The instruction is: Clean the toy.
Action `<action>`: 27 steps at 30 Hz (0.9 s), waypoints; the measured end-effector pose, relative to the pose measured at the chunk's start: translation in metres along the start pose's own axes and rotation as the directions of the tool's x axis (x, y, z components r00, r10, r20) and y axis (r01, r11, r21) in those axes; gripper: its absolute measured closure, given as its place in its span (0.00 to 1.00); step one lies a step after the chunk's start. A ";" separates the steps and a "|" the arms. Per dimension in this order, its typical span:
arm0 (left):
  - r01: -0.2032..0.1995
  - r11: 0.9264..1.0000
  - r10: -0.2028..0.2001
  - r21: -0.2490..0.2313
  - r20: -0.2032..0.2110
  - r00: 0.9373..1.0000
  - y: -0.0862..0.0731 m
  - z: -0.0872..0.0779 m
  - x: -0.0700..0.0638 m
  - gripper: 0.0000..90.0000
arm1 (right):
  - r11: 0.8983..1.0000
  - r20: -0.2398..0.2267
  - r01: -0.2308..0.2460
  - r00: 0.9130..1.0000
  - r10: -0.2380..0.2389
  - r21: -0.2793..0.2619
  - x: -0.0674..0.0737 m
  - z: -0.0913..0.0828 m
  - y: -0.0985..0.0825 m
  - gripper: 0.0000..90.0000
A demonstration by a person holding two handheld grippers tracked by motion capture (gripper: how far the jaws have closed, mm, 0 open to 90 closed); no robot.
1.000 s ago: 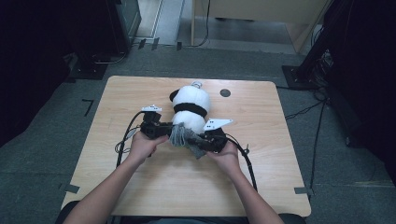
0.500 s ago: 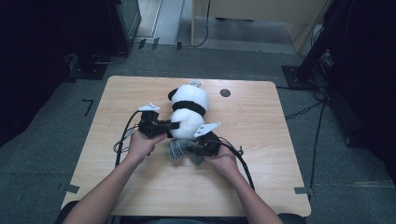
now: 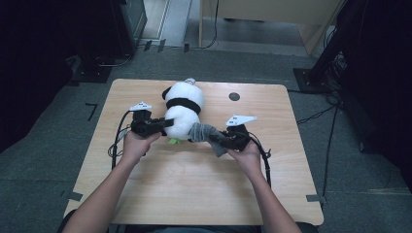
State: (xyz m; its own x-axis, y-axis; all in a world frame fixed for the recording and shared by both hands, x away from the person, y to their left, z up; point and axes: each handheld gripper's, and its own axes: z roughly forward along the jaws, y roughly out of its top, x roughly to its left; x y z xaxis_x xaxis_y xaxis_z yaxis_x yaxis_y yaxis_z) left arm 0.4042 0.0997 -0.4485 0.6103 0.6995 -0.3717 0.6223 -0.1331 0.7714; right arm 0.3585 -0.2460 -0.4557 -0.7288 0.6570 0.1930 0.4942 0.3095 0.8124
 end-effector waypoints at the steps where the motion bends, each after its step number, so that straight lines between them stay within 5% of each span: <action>1: -0.002 1.000 0.002 -0.002 -0.003 1.000 0.001 -0.002 0.002 0.81 | 1.000 0.012 -0.012 1.000 0.012 -0.006 -0.004 -0.003 0.000 0.86; 7: -0.001 1.000 0.000 -0.015 -0.021 1.000 0.002 -0.018 0.017 0.81 | 0.997 0.100 -0.063 0.993 0.068 -0.051 -0.029 -0.017 -0.006 0.85; 12: -0.025 1.000 0.025 -0.003 -0.049 0.998 -0.003 -0.027 0.030 0.79 | 0.989 0.165 -0.131 0.976 0.141 -0.067 -0.052 -0.024 -0.016 0.84; 15: -0.002 1.000 0.003 0.007 -0.065 0.998 -0.007 -0.029 0.038 0.78 | 0.985 0.199 -0.157 0.965 0.169 -0.074 -0.064 -0.025 -0.021 0.84; 23: 0.013 1.000 -0.013 -0.005 -0.073 0.997 -0.014 -0.029 0.047 0.74 | 0.973 0.295 -0.228 0.928 0.228 -0.037 -0.087 -0.006 -0.033 0.82; 27: 0.029 1.000 -0.030 -0.013 -0.064 0.998 -0.016 -0.030 0.051 0.70 | 0.968 0.310 -0.248 0.918 0.246 -0.033 -0.094 0.001 -0.033 0.81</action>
State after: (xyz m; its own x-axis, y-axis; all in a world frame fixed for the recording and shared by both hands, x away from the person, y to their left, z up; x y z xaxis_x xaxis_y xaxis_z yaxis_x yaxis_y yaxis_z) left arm 0.4111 0.1587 -0.4644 0.5592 0.7464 -0.3608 0.6334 -0.1039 0.7668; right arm 0.4109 -0.3173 -0.5015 -0.4008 0.8925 0.2071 0.6437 0.1134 0.7569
